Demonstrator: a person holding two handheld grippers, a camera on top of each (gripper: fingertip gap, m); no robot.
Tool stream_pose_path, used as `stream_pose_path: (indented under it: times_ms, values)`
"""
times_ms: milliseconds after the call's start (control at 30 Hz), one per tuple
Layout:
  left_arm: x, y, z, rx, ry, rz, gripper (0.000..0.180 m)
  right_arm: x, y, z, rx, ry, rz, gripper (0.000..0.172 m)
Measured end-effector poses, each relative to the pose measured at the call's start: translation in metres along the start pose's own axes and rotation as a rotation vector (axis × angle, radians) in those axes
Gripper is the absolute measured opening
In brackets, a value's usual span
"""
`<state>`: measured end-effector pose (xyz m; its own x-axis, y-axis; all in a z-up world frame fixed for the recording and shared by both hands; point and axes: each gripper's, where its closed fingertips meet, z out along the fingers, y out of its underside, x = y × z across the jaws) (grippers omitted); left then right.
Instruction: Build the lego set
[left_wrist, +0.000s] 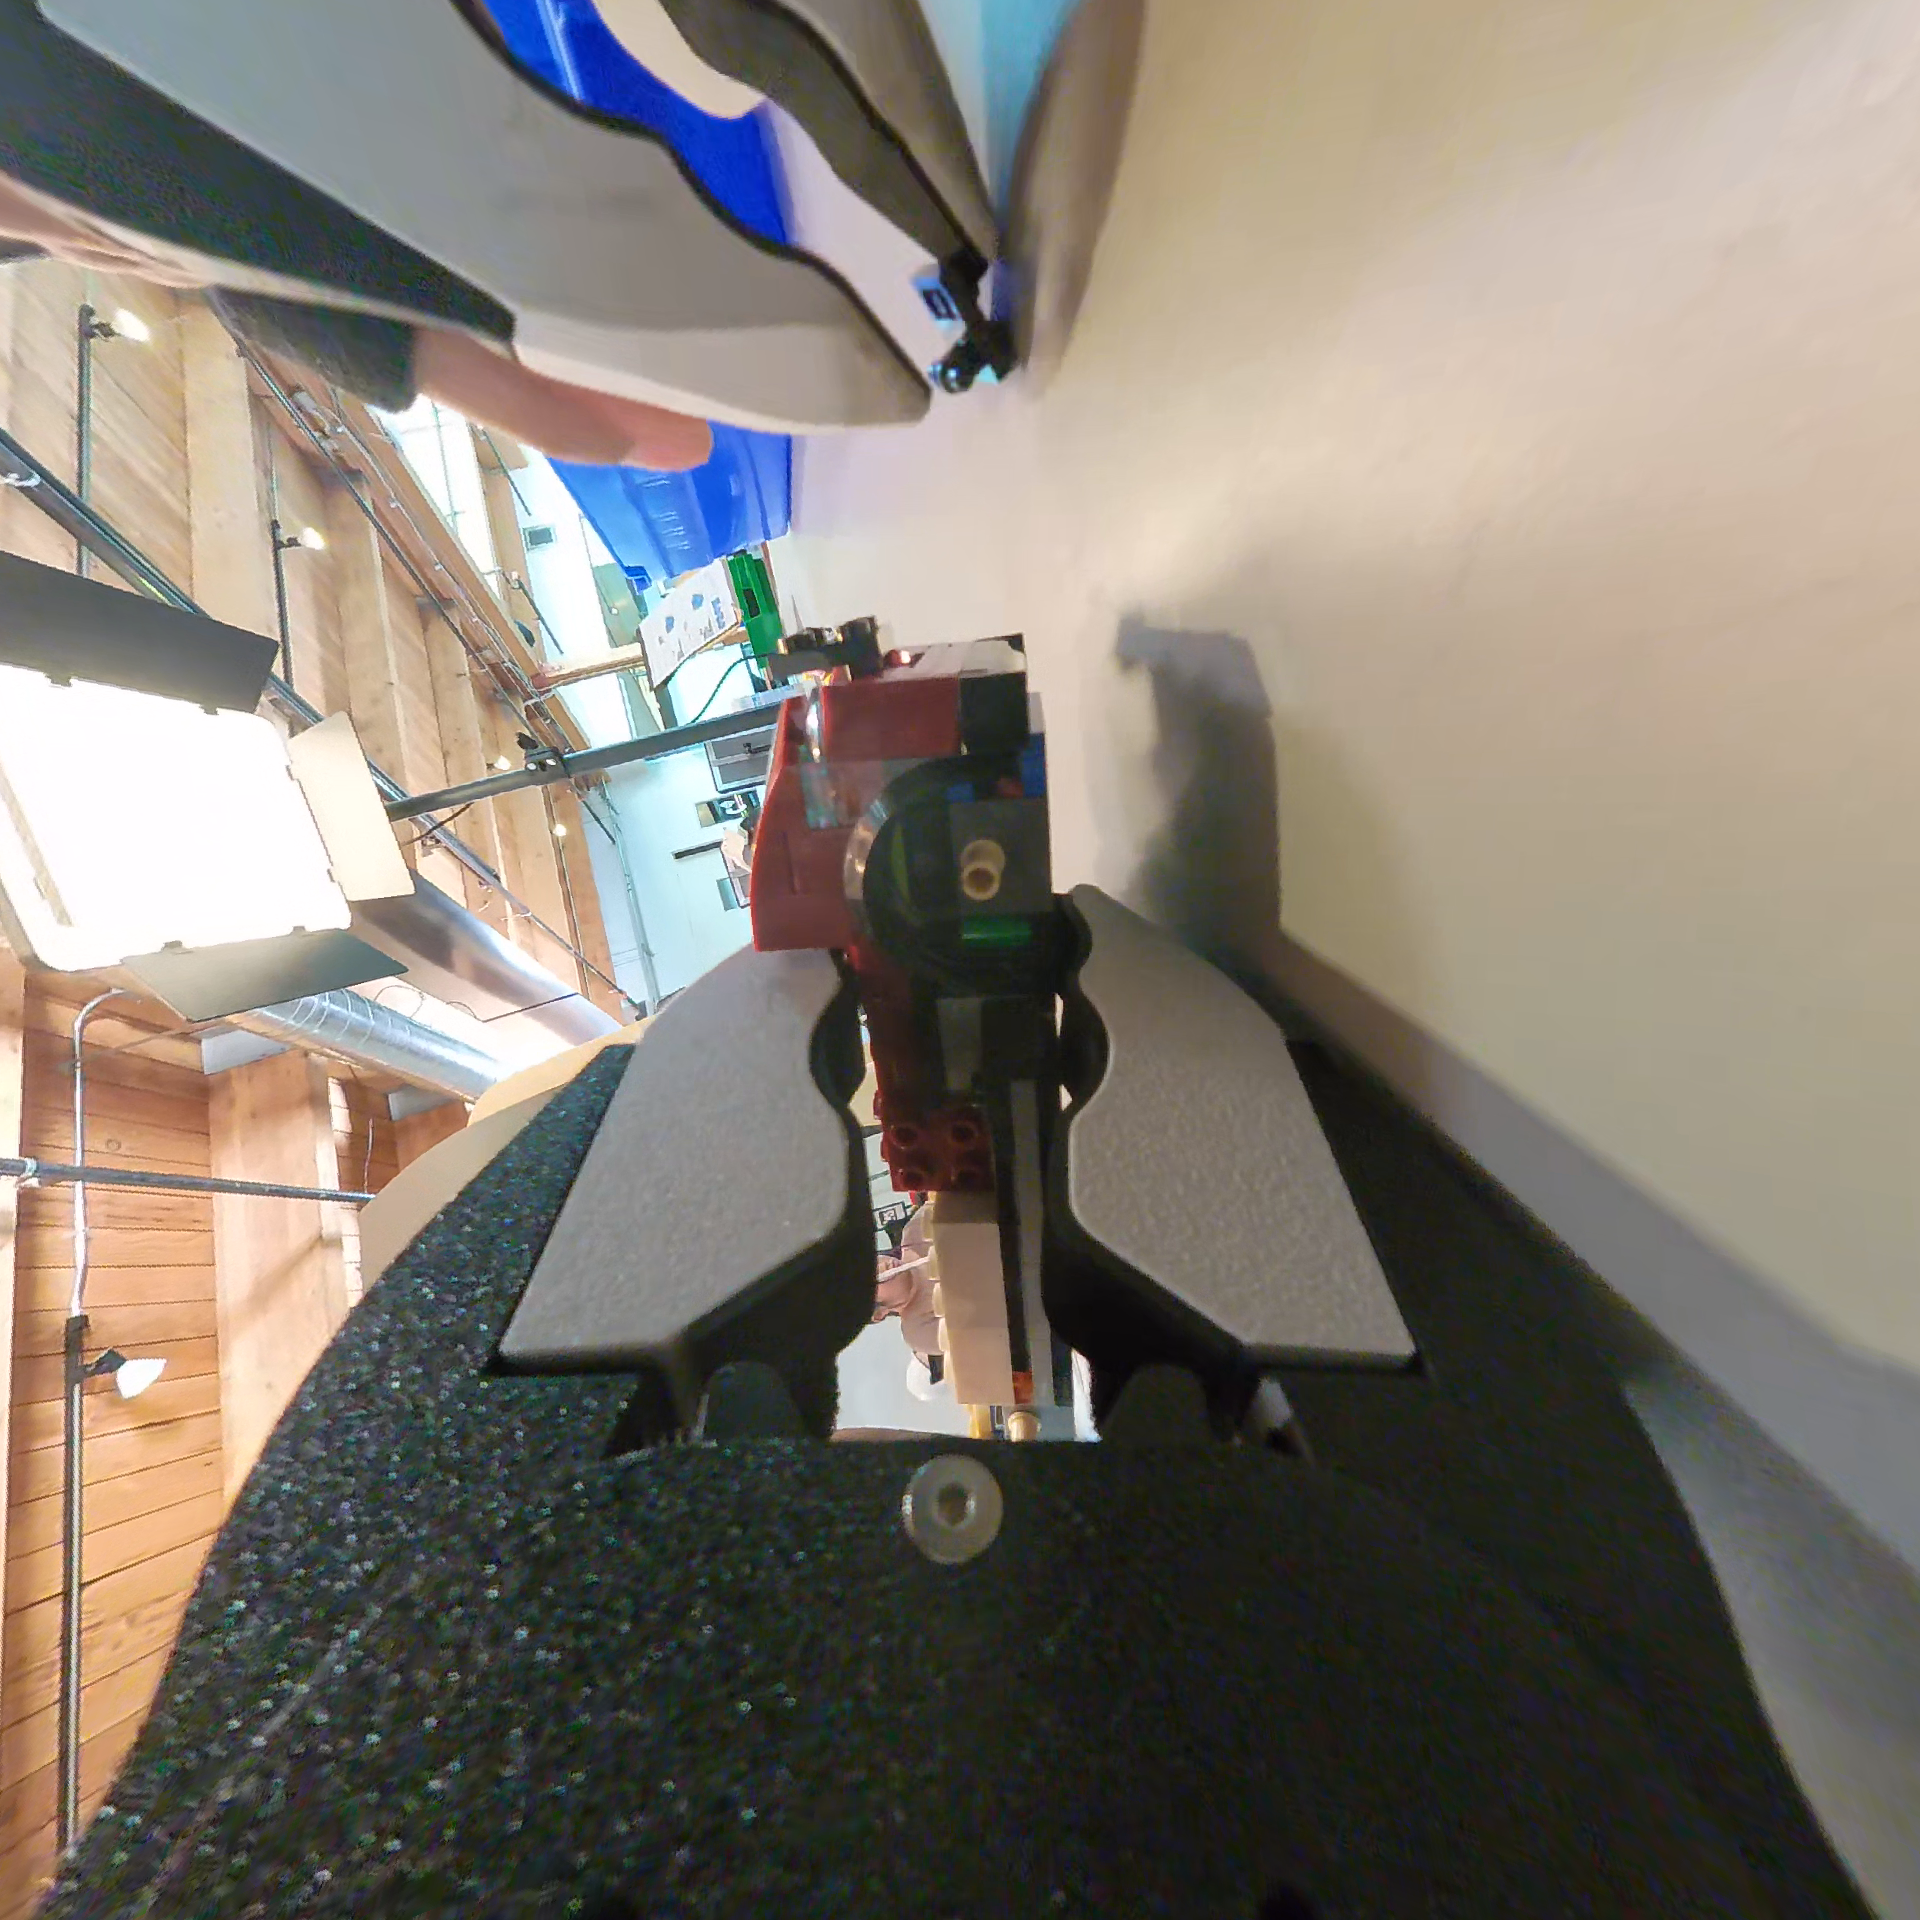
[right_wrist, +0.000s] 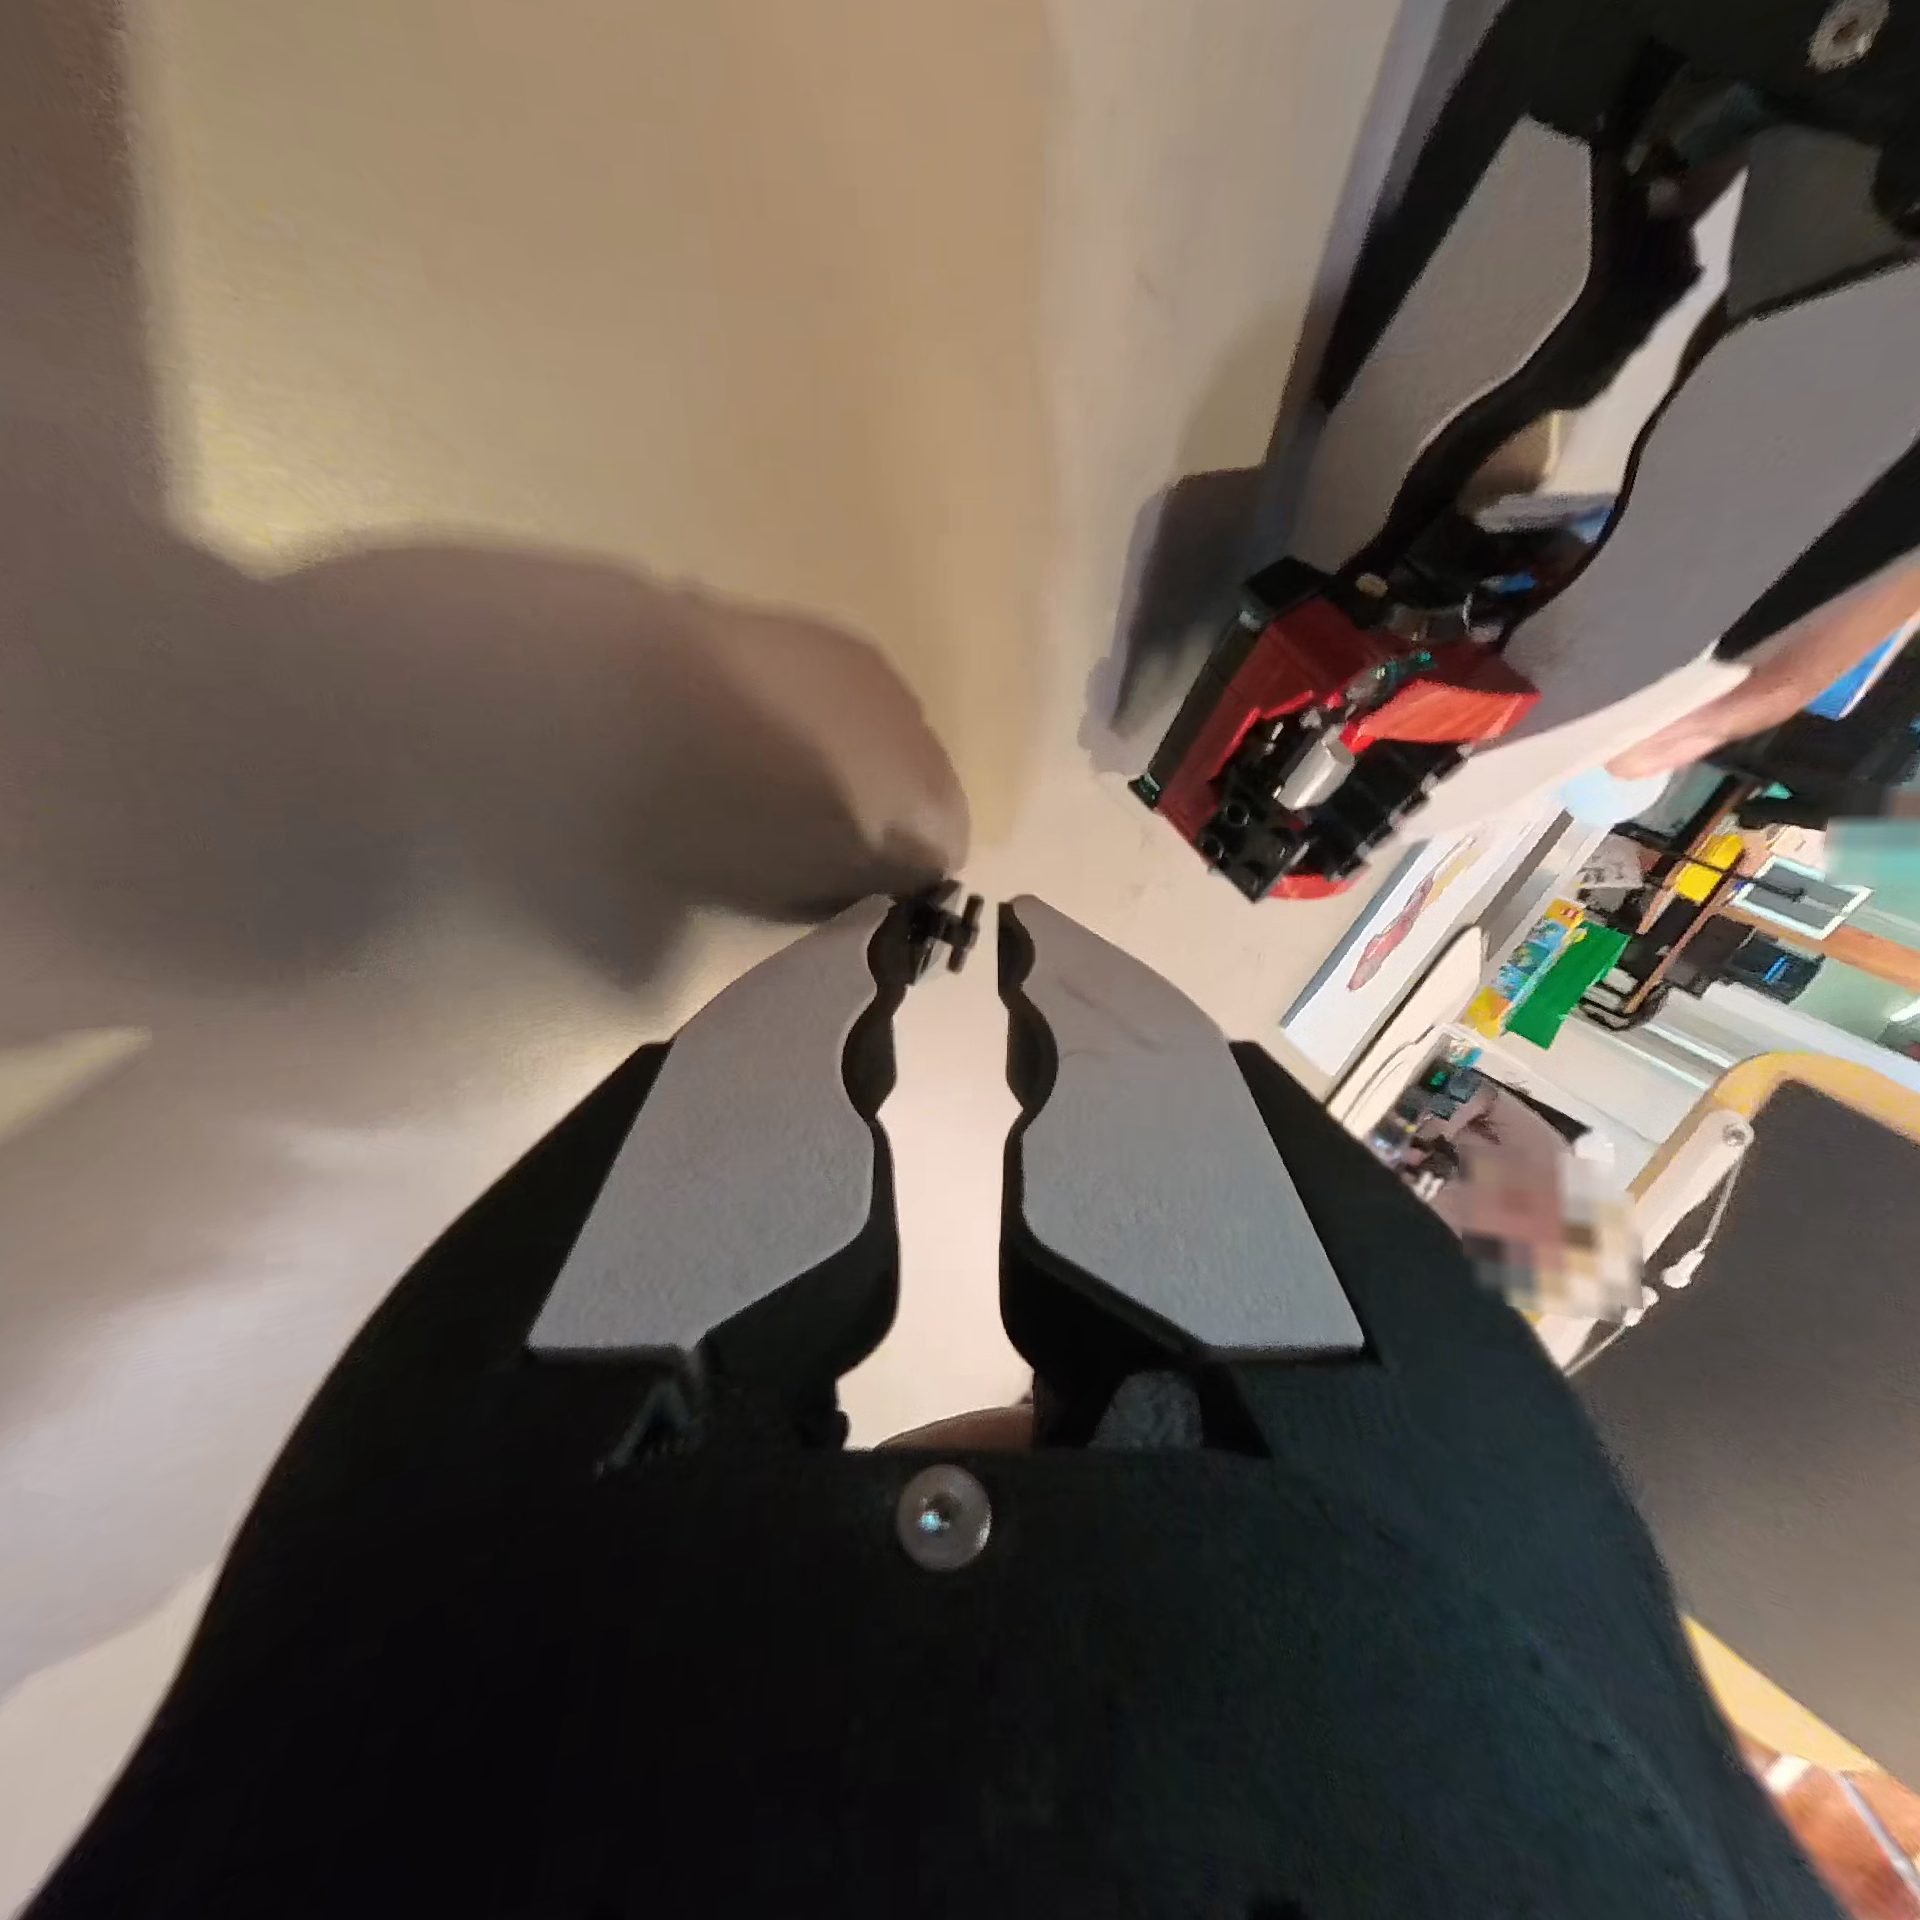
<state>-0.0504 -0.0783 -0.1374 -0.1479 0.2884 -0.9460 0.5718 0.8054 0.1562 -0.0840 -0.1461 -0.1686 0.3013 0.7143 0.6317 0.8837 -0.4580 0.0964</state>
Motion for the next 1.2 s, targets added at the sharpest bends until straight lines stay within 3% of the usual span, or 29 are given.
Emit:
stream_pose_path:
  times_ms: [300, 700, 867, 1200]
  values:
    - [0.002, -0.002, 0.002, 0.006, 0.005, -0.007, 0.034, 0.006, 0.011, 0.001, 0.082, -0.026, 0.191, 0.017]
    - [0.002, -0.003, 0.003, 0.006, 0.006, -0.019, 0.035, 0.007, 0.007, 0.003, 0.137, -0.047, 0.146, 0.012]
    - [0.002, -0.002, 0.003, 0.004, 0.007, -0.026, 0.035, 0.009, 0.008, 0.005, 0.146, -0.061, 0.134, 0.017]
    - [0.006, 0.001, 0.004, -0.004, 0.027, -0.039, 0.034, 0.017, -0.001, -0.001, 0.317, -0.299, 0.148, 0.020]
